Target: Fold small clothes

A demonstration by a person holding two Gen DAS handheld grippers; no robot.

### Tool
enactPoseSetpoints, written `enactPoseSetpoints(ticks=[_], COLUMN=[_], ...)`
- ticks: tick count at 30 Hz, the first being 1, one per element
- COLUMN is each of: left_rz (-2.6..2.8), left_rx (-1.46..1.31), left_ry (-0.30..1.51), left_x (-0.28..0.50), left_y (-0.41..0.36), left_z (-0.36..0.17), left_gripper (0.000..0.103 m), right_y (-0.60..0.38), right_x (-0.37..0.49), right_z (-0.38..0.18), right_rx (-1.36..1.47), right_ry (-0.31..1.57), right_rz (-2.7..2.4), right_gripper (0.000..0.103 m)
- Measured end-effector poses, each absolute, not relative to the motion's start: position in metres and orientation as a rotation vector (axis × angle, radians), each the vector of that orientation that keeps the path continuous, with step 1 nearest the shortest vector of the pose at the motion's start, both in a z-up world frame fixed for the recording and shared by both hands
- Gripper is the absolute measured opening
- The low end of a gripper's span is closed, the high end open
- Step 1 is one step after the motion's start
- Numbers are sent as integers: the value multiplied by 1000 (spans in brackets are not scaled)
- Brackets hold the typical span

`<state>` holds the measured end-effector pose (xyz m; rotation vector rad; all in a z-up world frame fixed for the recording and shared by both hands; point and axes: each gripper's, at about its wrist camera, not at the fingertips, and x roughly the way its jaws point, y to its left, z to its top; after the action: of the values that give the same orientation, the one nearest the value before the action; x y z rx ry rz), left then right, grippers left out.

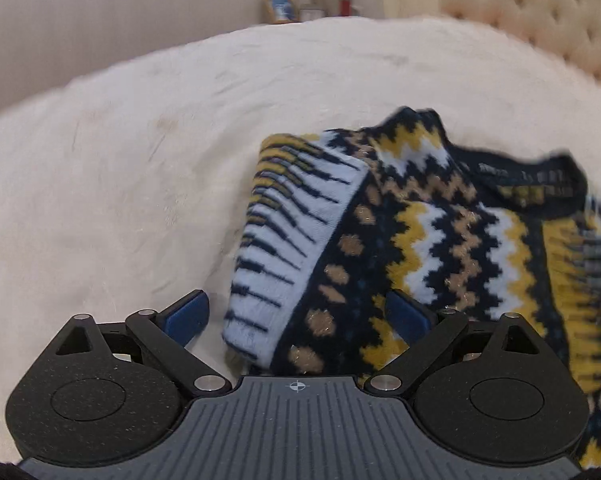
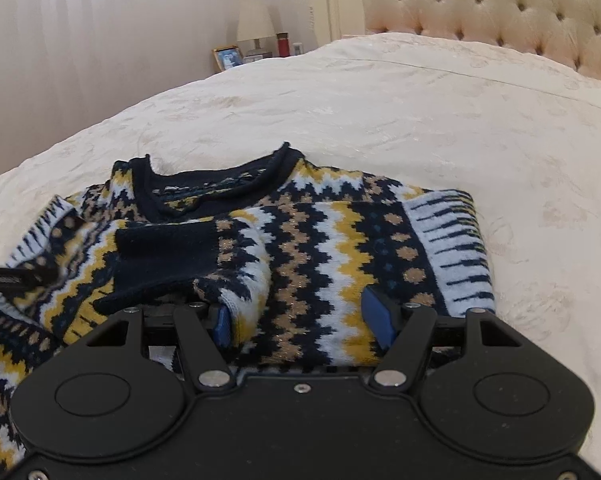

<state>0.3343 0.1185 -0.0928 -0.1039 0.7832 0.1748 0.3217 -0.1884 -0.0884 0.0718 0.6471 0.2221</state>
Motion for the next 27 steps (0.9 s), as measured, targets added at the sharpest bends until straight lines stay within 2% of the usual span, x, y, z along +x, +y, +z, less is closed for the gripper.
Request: enactPoseSetpoints(ticks=[7,21,23,27], left_rz=[161,165,163,161], left_rx=[-124,-124,-122,-123], left_ry=[771,744,743,737], left_x=[329,326,326,326], left_y=[123,121,122,123], left_z=[-96,-97,-98,-97], left_gripper=[101,101,101,101], right_y=[-230,-267,-266,-260], right_x=[325,323,324,322], right_z=[-86,-85,-85,-85], right_rx=[274,402,392,377], right_ry=[628,633,635,648], right_rz=[124,-9,4,29], right_gripper=[69,70,69,59])
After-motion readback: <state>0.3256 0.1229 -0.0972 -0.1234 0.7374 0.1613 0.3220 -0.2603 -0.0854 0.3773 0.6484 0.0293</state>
